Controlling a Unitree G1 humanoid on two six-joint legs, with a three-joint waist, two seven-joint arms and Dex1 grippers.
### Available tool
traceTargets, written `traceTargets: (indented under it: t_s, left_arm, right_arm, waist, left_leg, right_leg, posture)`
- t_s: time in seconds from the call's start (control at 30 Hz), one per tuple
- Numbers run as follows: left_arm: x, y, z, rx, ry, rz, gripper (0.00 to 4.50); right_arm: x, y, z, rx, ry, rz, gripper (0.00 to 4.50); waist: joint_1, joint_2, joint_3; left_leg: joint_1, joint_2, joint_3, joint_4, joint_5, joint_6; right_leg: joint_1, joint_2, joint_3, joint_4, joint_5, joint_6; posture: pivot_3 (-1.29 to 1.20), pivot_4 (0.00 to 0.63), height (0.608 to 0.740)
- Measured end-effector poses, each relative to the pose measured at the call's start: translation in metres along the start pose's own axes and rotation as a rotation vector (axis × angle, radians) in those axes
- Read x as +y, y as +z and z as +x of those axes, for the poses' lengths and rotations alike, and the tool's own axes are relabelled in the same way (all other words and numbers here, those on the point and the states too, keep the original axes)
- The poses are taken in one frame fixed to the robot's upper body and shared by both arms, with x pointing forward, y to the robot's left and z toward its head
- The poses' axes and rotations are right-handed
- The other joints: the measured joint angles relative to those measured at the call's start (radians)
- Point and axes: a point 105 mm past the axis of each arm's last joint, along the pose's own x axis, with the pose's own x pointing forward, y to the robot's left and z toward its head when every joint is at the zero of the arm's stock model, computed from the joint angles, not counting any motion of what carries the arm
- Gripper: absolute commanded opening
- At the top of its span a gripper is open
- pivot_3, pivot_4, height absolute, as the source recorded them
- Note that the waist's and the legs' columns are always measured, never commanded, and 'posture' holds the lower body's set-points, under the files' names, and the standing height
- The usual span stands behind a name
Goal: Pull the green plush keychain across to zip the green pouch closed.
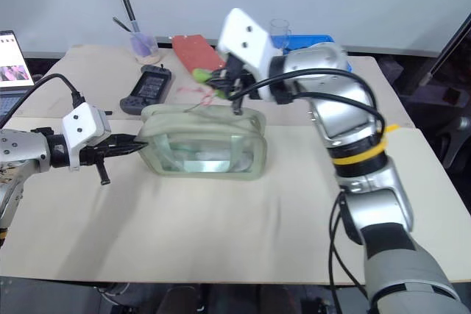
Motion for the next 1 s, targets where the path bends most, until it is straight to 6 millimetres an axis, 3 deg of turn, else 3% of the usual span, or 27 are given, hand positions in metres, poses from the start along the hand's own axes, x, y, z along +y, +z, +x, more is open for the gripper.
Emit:
traceTargets:
  t_s: [0.13, 0.27, 0.37, 0.47, 0.6, 0.73, 0.8, 0.9, 1.0]
  left_arm:
    - [0.002, -0.004, -0.001, 0.000, 0.013, -0.004, 0.00]
    - [0.003, -0.004, 0.000, -0.005, 0.012, 0.003, 0.00]
    - [0.002, -0.004, 0.003, -0.012, 0.006, 0.012, 0.00]
    - [0.004, -0.005, 0.005, -0.017, 0.005, 0.007, 0.00]
    - [0.008, -0.007, 0.007, -0.013, 0.011, 0.007, 0.00]
    - [0.007, -0.007, 0.008, -0.017, 0.004, 0.011, 0.00]
    - [0.008, -0.007, 0.008, -0.018, 0.002, 0.007, 0.00]
    - [0.008, -0.008, 0.006, -0.026, -0.008, -0.037, 1.03]
    - [0.015, -0.015, -0.004, -0.046, 0.009, -0.165, 2.35]
  right_arm:
    - [-0.015, -0.059, -0.039, 0.192, -0.151, 0.094, 0.08]
    - [-0.014, -0.090, -0.063, 0.285, -0.222, 0.139, 0.08]
    - [-0.005, -0.113, -0.067, 0.322, -0.237, 0.164, 0.08]
    - [0.013, -0.136, -0.059, 0.317, -0.232, 0.250, 0.08]
    - [0.075, -0.161, -0.016, 0.250, -0.129, 0.495, 0.08]
    - [0.088, -0.158, -0.002, 0.220, -0.106, 0.542, 0.08]
    - [0.088, -0.157, -0.002, 0.207, -0.096, 0.542, 0.79]
    - [0.081, -0.156, -0.010, 0.196, -0.084, 0.520, 1.66]
    - [0.057, -0.147, -0.044, 0.177, -0.054, 0.485, 2.69]
  waist:
    - [-0.002, 0.000, 0.000]
    - [-0.009, 0.001, 0.000]
    - [-0.008, 0.001, 0.000]
    - [-0.006, 0.000, -0.001]
    - [-0.012, 0.001, -0.001]
    - [-0.010, 0.001, -0.001]
    - [-0.009, 0.001, -0.001]
    - [-0.009, 0.002, -0.001]
    - [-0.007, 0.002, 0.000]
  left_leg:
    - [0.000, 0.000, 0.001, 0.000, 0.000, 0.000]
    - [0.002, 0.000, 0.001, -0.001, 0.000, 0.000]
    - [0.002, 0.000, 0.001, -0.001, 0.000, 0.000]
    - [0.003, 0.000, 0.001, 0.000, 0.000, 0.000]
    - [0.005, 0.000, 0.001, 0.000, 0.000, 0.000]
    - [0.005, 0.000, 0.001, 0.000, 0.000, 0.000]
    - [0.005, 0.000, 0.001, 0.000, 0.000, 0.000]
    - [0.005, 0.000, 0.001, 0.000, 0.000, 0.000]
    - [0.003, 0.000, 0.001, 0.000, 0.000, 0.000]
  right_leg:
    - [0.000, -0.001, 0.001, -0.001, -0.001, -0.001]
    - [0.000, 0.000, 0.001, 0.000, 0.000, 0.000]
    - [0.000, 0.000, 0.001, 0.000, 0.000, 0.000]
    - [0.002, 0.000, 0.001, -0.001, -0.001, 0.001]
    - [0.004, 0.001, 0.002, 0.001, -0.002, 0.002]
    - [0.004, 0.001, 0.002, 0.001, -0.001, 0.002]
    - [0.004, 0.001, 0.002, 0.001, -0.002, 0.003]
    - [0.003, 0.001, 0.002, 0.001, -0.004, 0.006]
    - [0.002, 0.001, 0.002, 0.000, -0.004, 0.006]
  posture:
    - [0.00, 0.150, 0.740]
    - [0.00, 0.150, 0.740]
    - [0.00, 0.150, 0.740]
    - [0.00, 0.150, 0.740]
    - [0.00, 0.150, 0.740]
    - [0.00, 0.150, 0.740]
    - [0.00, 0.150, 0.740]
    - [0.00, 0.150, 0.740]
    - [0.00, 0.150, 0.740]
